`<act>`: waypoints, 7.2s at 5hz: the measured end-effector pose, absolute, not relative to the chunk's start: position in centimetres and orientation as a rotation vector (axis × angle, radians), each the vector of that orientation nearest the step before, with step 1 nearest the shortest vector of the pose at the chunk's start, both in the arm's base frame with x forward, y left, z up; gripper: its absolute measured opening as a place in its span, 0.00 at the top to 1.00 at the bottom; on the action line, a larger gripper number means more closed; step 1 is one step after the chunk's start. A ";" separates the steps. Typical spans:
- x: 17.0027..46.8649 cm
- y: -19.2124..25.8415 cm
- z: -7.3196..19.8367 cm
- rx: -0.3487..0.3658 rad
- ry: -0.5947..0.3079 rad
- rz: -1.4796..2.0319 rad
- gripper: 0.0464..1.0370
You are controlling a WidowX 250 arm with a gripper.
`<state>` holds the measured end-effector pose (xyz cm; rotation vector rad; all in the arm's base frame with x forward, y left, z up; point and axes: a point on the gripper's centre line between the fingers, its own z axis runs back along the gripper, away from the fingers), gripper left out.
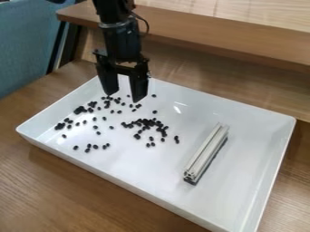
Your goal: Sweep into pile
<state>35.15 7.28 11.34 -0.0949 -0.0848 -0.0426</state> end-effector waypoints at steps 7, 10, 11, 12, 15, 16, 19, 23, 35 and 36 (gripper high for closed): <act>36.6 -3.9 7.5 -0.178 -0.056 -0.220 0.04; 37.4 -6.7 5.2 -0.153 -0.034 -0.232 0.09; 37.5 -7.1 4.8 -0.139 -0.047 -0.198 0.40; 37.4 -6.8 4.2 -0.119 -0.061 -0.160 0.65; 36.6 -6.8 3.7 -0.072 -0.058 -0.141 0.66; 36.2 -6.6 3.7 -0.059 -0.064 -0.137 0.66; 35.7 -2.2 3.6 -0.044 -0.051 -0.053 0.66; 36.9 3.9 3.9 0.006 -0.056 0.003 0.67; 35.4 16.6 3.6 0.030 -0.059 0.074 0.59; 34.7 16.8 2.8 -0.001 -0.002 0.087 0.28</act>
